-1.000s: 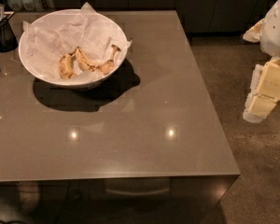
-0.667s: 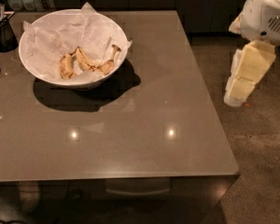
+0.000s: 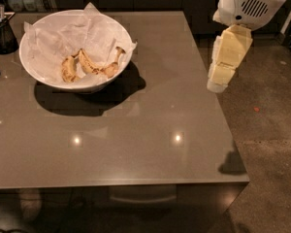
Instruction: Pick banana from white bowl
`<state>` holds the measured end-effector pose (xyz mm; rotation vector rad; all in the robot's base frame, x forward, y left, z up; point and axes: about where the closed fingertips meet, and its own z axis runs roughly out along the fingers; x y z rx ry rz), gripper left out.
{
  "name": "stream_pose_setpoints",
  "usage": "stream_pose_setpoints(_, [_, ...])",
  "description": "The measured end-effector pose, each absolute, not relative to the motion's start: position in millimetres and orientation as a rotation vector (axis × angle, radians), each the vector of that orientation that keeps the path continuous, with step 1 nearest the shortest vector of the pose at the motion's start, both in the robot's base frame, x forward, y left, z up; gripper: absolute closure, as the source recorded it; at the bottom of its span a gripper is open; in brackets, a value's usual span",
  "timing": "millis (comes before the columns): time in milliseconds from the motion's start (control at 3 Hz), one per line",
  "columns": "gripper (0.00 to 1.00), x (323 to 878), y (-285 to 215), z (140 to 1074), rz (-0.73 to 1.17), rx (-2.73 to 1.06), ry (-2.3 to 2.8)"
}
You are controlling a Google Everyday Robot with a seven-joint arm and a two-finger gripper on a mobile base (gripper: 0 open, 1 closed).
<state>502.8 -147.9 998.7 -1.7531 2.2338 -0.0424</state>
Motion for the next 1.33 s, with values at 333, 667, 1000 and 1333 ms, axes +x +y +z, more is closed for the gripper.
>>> stream_pose_setpoints(333, [0.00,513,-133,998,0.006,-1.740,2.193])
stream_pose_setpoints(667, [0.00,538,-99,997,0.047,-1.750,2.185])
stream_pose_setpoints(1000, [0.00,569,-42,1000,0.067,-1.795,2.157])
stream_pose_setpoints(1333, [0.00,581,-4,1003,0.098,-1.804,2.133])
